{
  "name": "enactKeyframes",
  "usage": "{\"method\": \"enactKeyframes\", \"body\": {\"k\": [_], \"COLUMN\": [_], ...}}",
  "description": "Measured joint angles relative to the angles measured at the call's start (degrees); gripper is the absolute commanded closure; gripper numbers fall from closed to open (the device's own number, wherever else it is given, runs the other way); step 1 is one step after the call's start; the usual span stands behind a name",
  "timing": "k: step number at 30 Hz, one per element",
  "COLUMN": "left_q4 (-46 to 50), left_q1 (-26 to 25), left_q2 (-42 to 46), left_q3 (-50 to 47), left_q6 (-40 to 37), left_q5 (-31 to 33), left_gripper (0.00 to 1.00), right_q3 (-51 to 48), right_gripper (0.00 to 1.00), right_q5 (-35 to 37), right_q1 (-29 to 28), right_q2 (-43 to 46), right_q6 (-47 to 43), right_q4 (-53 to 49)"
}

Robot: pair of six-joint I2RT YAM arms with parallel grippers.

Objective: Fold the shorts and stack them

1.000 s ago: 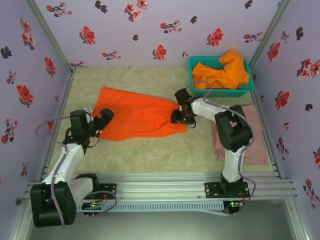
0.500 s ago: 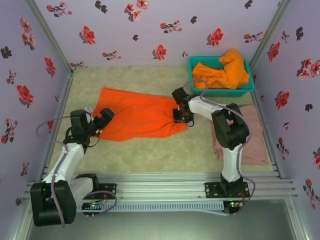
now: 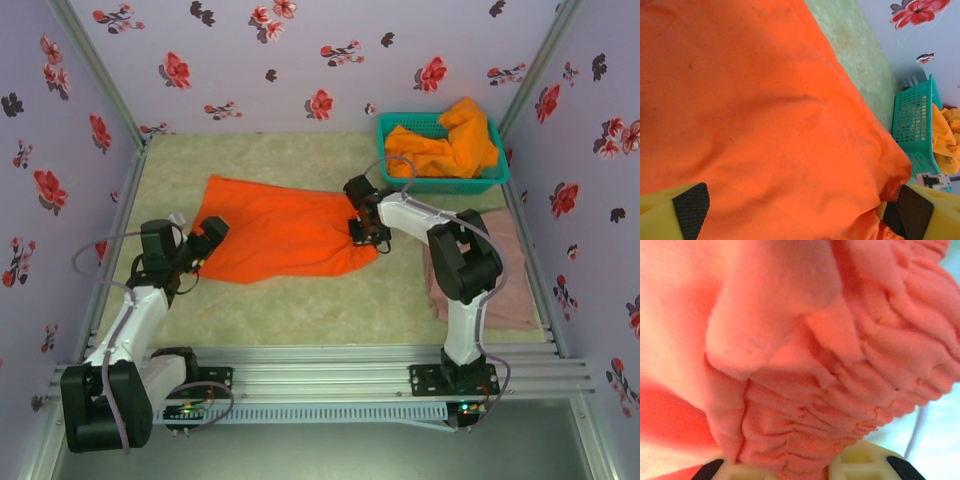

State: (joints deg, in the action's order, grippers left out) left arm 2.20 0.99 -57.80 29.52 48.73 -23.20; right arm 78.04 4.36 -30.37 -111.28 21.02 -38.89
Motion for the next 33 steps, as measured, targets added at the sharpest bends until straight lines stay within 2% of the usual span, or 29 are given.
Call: {"method": "enactKeyframes", "body": {"k": [8, 16, 22, 33], "left_q4": [0.00, 0.00, 0.00, 0.00], "left_q1": [0.00, 0.00, 0.00, 0.00], "left_q2": [0.00, 0.00, 0.00, 0.02], "left_q3": [0.00, 0.00, 0.00, 0.00], "left_q6": [0.00, 0.00, 0.00, 0.00], "left_q5": [0.00, -0.02, -0.02, -0.02], "left_gripper": [0.01, 0.01, 0.01, 0.01], "right_q3": [2.89, 7.65, 11.61, 18.34], "right_gripper": [1.00, 1.00, 1.00, 1.00], "right_q5": [5.20, 12.35, 21.77, 38.23], "right_q1": [0.11, 1.29, 3.39, 3.74], "right_q2": [7.69, 10.05, 10.16, 8.98], "right_q6": [-3.78, -8.26, -11.65, -15.06], "right_q4": [-8.26, -17.40, -23.98, -33.27]}}
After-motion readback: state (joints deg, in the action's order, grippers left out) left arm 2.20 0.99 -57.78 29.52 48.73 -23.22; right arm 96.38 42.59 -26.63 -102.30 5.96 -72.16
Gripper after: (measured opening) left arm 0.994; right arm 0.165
